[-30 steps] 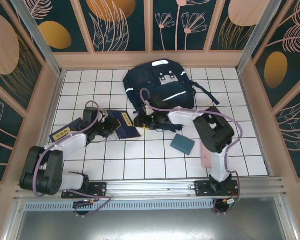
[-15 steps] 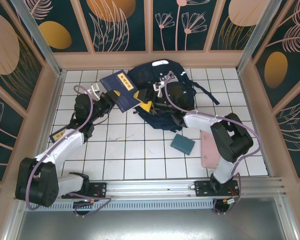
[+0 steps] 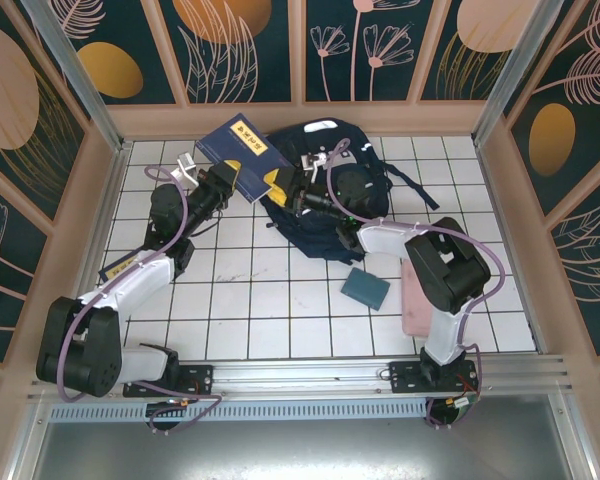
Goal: Pack the student bag
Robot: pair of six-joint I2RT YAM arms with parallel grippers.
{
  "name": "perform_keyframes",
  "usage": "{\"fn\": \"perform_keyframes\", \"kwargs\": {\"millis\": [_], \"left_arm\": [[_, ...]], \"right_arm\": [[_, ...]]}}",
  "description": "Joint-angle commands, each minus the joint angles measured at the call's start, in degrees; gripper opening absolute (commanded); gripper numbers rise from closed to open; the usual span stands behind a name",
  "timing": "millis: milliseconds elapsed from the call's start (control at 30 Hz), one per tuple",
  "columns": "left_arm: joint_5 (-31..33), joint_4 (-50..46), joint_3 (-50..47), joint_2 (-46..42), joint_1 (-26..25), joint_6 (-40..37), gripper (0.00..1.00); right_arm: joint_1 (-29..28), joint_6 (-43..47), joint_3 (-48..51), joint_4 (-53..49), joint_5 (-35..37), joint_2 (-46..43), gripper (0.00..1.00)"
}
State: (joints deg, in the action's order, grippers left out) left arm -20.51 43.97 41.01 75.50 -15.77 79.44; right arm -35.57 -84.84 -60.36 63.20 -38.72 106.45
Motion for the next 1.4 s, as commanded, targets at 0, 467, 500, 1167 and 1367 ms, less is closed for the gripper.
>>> {"fn": "perform_keyframes", "kwargs": {"millis": [0,467,500,1167,1367], "left_arm": [[-0.22,6.19,2.84,0.32,-0.33,1.88,0.13],[-2.88,-31.14,15.67,11.7,-4.81,-28.52,0.79],[-4.06,-33.81,17.99,13.49,-5.65,-31.02,0.79],[19.32,-79.12,70.68,51.56,-27.99,-66.73,0.7],[19.54,-84.73,80.66,59.52,-28.01,-70.49,0.69]], "right_arm": [[0.68,-0.17,0.53,4.32,2.43,-1.93,0.27],[9.59,36.71,7.7,-44.0,22.03,-27.05,0.02],[10.7,38.74,7.73,-48.06,23.73,-28.84,0.01],[30.01,43.93,11.55,-72.8,28.15,-44.11,0.02],[32.13,43.65,12.45,-73.55,26.6,-45.3,0.01]]}}
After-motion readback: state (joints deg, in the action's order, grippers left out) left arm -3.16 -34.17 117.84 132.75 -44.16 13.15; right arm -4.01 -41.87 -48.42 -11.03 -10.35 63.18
